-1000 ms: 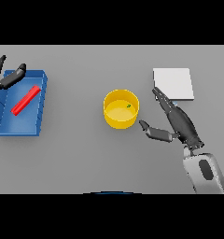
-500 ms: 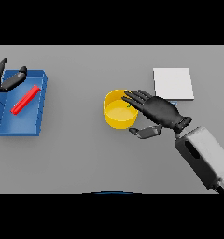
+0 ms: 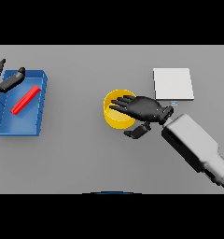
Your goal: Pick up the red beaker and tilt it to pour out 1 green nut into yellow bowl. Pick up the yellow bowl and place it on the metallic measuring scale.
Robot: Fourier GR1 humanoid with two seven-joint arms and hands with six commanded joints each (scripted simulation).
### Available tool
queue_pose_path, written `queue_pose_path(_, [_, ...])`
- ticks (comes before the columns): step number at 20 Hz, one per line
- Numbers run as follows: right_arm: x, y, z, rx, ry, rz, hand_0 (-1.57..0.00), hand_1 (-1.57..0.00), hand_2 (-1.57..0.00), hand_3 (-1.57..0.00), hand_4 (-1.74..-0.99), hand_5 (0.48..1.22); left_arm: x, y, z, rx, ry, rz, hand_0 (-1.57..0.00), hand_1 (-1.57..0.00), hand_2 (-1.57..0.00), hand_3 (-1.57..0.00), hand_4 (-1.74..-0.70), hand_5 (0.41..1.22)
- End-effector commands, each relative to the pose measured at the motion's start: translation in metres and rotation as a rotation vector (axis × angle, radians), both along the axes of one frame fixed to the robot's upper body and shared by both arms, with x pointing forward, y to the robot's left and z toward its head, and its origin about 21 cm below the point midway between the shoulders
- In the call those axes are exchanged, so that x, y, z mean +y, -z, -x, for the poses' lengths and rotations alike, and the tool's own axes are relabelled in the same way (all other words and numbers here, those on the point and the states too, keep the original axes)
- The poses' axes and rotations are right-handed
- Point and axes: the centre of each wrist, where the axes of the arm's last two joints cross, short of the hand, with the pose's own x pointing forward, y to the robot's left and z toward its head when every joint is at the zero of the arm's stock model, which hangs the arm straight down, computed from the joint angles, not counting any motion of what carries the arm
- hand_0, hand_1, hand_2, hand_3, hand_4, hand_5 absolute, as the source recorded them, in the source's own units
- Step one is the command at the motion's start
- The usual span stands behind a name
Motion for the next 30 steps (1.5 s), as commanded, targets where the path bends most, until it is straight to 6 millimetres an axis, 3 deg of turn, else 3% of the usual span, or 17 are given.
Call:
queue_pose_path(1, [0.003,0.000,-0.003,0.009,-0.011,0.021,0.00,0.00,0.00,0.00,-1.162,0.667,0.001,0.001,0.000,-0.002,0.005,0.001,0.00,0.00,0.00,0.00,-0.81,0.700])
queue_pose_path(9, [0.017,0.009,-0.013,0.053,-0.017,0.143,0.00,0.00,0.00,-0.01,-1.188,0.693,0.006,-0.001,0.000,-0.004,0.011,-0.017,0.00,0.00,0.00,0.00,-0.79,0.708])
queue_pose_path(13, [0.019,0.016,-0.015,0.059,0.002,0.147,-0.05,-0.06,-0.09,-0.13,-1.261,0.809,0.006,-0.002,-0.001,-0.003,0.010,-0.014,0.00,0.00,0.00,0.00,-0.79,0.712])
queue_pose_path(14, [0.019,0.016,-0.015,0.061,-0.011,0.141,-0.19,-0.18,-0.19,-0.21,-1.309,0.891,0.006,-0.002,-0.002,-0.001,0.008,-0.018,0.00,0.00,0.00,0.00,-0.79,0.711])
queue_pose_path(15, [0.017,0.014,-0.017,0.062,-0.028,0.134,-0.45,-0.41,-0.35,-0.32,-1.363,0.957,0.007,-0.004,-0.003,-0.004,0.006,-0.018,0.00,0.00,0.00,0.00,-0.79,0.710])
queue_pose_path(16, [0.020,0.017,-0.015,0.058,-0.023,0.139,-0.68,-0.64,-0.59,-0.57,-1.435,1.010,0.006,-0.003,-0.003,-0.002,0.010,-0.015,0.00,0.00,0.00,0.00,-0.79,0.710])
queue_pose_path(17, [0.019,0.017,-0.015,0.064,-0.035,0.127,-0.86,-0.83,-0.79,-0.68,-1.492,1.052,0.007,-0.003,-0.003,-0.005,0.005,-0.011,0.00,0.00,0.00,0.00,-0.79,0.710])
queue_pose_path(19, [0.017,0.014,-0.015,0.074,-0.056,0.133,-1.11,-1.09,-1.07,-0.88,-1.578,1.113,0.003,0.001,-0.002,-0.002,0.024,-0.012,0.00,0.00,0.00,0.00,-0.79,0.707])
queue_pose_path(20, [0.018,0.012,-0.014,0.079,-0.052,0.134,-1.21,-1.19,-1.13,-0.97,-1.611,1.135,0.004,0.000,-0.002,-0.007,0.017,-0.021,0.00,0.00,0.00,0.00,-0.79,0.709])
queue_pose_path(25, [0.015,0.008,-0.018,0.107,-0.033,0.145,-1.45,-1.45,-1.33,-1.17,-1.698,1.193,0.006,-0.002,-0.001,-0.006,0.017,-0.019,0.00,0.00,0.00,0.00,-0.78,0.712])
queue_pose_path(30, [0.015,-0.012,-0.016,0.088,-0.023,0.131,-1.53,-1.53,-1.44,-1.17,-1.727,1.212,0.004,-0.003,-0.003,0.001,0.019,-0.019,0.00,0.00,0.00,0.00,-0.77,0.706])
